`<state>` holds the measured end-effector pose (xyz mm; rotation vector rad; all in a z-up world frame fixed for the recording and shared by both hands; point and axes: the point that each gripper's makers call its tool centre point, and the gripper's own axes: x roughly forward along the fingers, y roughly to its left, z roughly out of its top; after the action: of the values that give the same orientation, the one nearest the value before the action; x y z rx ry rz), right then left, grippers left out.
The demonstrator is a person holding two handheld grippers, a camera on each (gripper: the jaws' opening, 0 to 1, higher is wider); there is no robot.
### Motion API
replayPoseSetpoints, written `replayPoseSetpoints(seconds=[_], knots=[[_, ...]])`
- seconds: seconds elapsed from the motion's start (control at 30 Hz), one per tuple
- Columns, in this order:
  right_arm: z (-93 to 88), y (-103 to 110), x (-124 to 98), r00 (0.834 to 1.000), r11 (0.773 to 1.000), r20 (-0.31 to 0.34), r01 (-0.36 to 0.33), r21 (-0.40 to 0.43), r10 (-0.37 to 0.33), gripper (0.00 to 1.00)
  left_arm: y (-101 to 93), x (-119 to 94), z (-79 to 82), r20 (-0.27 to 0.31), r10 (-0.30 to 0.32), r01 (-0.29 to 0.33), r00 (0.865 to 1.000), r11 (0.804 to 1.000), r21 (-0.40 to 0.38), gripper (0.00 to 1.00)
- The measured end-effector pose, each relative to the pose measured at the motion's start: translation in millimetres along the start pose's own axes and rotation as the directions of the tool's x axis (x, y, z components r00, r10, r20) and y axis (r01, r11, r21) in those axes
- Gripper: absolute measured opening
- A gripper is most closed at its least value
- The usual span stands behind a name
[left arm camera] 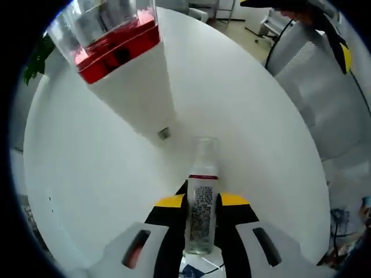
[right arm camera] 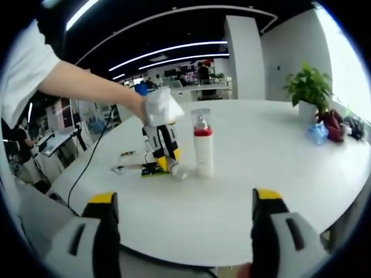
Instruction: Arrange the skincare products in the storage area until every visible bottle or jar stands upright without overlapping.
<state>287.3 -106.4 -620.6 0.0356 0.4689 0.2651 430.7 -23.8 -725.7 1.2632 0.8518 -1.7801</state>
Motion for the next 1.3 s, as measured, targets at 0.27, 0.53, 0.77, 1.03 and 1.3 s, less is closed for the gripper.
replayPoseSetpoints(seconds=[0.27, 0.53, 0.77, 1.03, 1.3], knots=[[0.6, 3.6, -0.1, 1.0, 1.0, 0.007, -0.018, -0.015, 0.018, 0.96, -13.5, -11.6, 5.7, 0.081, 0.031, -0.023, 0.996, 0.995, -0.095, 0.16], [2.4, 8.7, -0.6, 0.999, 0.999, 0.019, -0.044, -0.025, 0.044, 0.95, -33.3, -22.2, 18.4, 0.253, 0.09, -0.016, 0.963, 0.96, -0.279, 0.16], [3.0, 12.3, -0.6, 0.998, 0.997, 0.022, -0.066, -0.027, 0.066, 0.94, -58.8, -32.0, 24.0, 0.369, 0.16, -0.006, 0.915, 0.922, -0.386, 0.16], [3.4, 18.7, -0.4, 0.995, 0.994, 0.022, -0.096, -0.052, 0.098, 0.92, -71.0, -47.4, 28.8, 0.467, 0.296, -0.005, 0.834, 0.849, -0.529, 0.16], [7.3, 28.3, -2.4, 0.986, 0.986, 0.046, -0.157, -0.059, 0.16, 0.88, -94.6, -65.8, 48.3, 0.545, 0.394, 0.006, 0.74, 0.806, -0.591, 0.16]])
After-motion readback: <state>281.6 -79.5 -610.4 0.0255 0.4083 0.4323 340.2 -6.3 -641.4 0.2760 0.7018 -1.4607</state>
